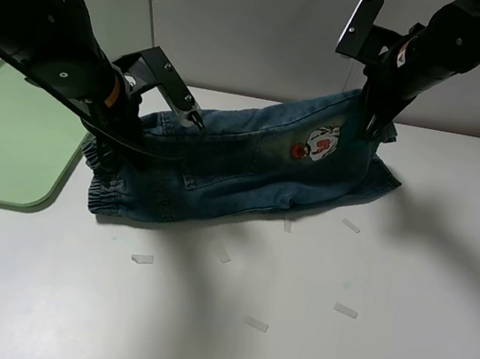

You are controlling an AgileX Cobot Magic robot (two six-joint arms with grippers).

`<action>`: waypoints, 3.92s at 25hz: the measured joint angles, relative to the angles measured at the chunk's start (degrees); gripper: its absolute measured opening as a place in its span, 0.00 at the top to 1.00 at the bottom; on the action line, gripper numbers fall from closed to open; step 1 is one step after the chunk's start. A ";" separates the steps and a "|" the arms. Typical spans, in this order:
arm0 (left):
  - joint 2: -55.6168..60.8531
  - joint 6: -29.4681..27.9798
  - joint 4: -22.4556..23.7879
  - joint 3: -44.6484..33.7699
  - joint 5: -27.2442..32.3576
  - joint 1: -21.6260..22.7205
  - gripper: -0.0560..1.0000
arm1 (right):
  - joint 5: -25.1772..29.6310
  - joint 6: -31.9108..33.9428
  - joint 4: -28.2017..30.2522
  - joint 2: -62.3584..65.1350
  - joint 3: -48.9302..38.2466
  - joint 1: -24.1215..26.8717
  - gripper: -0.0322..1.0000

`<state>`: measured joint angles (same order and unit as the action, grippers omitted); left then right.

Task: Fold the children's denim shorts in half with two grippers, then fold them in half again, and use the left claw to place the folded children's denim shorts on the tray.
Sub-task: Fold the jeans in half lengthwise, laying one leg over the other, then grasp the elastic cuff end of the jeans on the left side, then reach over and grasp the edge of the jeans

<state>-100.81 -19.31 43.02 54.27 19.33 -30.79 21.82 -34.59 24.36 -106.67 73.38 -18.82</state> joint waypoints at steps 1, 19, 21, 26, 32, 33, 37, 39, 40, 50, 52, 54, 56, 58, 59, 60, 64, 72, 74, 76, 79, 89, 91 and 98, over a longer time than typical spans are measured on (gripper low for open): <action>0.00 0.00 0.00 0.00 -0.12 0.03 0.93 | 0.00 0.00 0.00 0.00 0.00 0.00 1.00; -0.10 0.05 0.24 0.00 -0.20 0.50 0.01 | -3.21 1.30 1.55 0.00 0.00 0.00 0.30; -0.10 0.05 0.24 0.00 -0.26 0.50 0.01 | -3.21 1.30 1.55 0.00 0.00 0.00 0.30; -0.10 0.05 0.24 0.00 -0.67 0.50 0.01 | -2.81 2.07 1.09 0.00 0.00 0.00 0.30; 0.68 0.05 0.24 0.00 2.65 0.50 0.01 | 5.03 10.92 0.01 0.00 0.00 0.00 0.30; 1.21 0.05 0.18 0.00 3.93 0.50 0.01 | 6.53 12.55 -0.04 0.00 0.00 0.00 0.30; 5.48 0.05 -0.48 0.00 11.08 0.50 0.01 | 13.83 19.86 -0.22 0.00 0.00 0.00 0.30; 8.29 0.05 -1.98 0.00 14.35 0.50 0.01 | 18.29 23.28 -0.22 0.00 0.00 0.00 0.30; 9.79 0.05 -2.94 0.00 15.87 0.50 0.00 | 20.30 24.62 -0.28 0.00 0.00 0.00 0.30; 26.08 0.05 -16.62 0.00 31.99 0.50 0.00 | 31.99 30.47 -9.17 7.20 0.00 0.00 0.30; 29.87 0.05 -19.33 0.00 33.77 0.50 0.00 | 33.65 30.52 -11.53 9.01 0.00 0.00 0.30; 34.24 0.05 -21.25 0.00 34.74 0.50 0.01 | 35.44 30.52 -13.48 10.42 0.18 0.00 0.30; 38.23 0.05 -22.71 0.00 36.00 0.50 0.01 | 36.96 30.52 -15.55 11.85 0.18 0.00 0.30; 42.75 0.05 -23.23 0.00 37.26 0.50 0.01 | 38.51 30.52 -17.31 13.08 0.18 0.00 0.30; 44.69 0.05 -23.51 0.00 37.99 0.50 0.01 | 39.41 30.52 -18.25 13.64 0.18 0.00 0.30; 47.07 0.05 -23.65 -0.11 38.82 0.50 0.01 | 40.23 30.52 -19.23 14.10 0.18 0.00 0.30; 57.44 0.05 -24.64 -3.25 40.75 0.50 0.01 | 42.47 30.63 -21.54 15.45 0.18 0.00 0.30; 82.87 0.40 -28.85 -15.84 43.41 0.50 0.02 | 45.37 30.63 -22.56 16.77 0.18 0.00 0.30; 88.59 1.77 -29.03 -17.82 43.41 0.50 0.02 | 45.92 30.63 -22.93 16.81 0.18 0.00 0.30; 93.87 2.94 -29.22 -19.15 43.48 0.50 0.02 | 45.99 30.63 -23.32 16.83 0.18 0.00 0.30; 99.42 4.47 -29.40 -20.79 43.48 0.50 0.02 | 45.99 30.63 -24.36 16.83 0.18 0.00 0.30; 100.99 8.17 -36.87 -26.15 42.10 0.50 0.02 | 45.75 30.63 -24.36 16.83 0.18 0.00 0.30; 100.99 8.58 -36.94 -26.25 41.94 0.50 0.02 | 45.70 30.63 -24.36 16.83 0.18 0.00 0.30; 100.99 8.88 -37.01 -26.25 41.94 0.71 0.02 | 44.38 30.63 -24.36 16.83 0.18 0.00 0.30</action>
<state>0.18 -10.43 6.01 28.01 61.28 -30.08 66.20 -3.96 0.00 -89.83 73.56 -18.82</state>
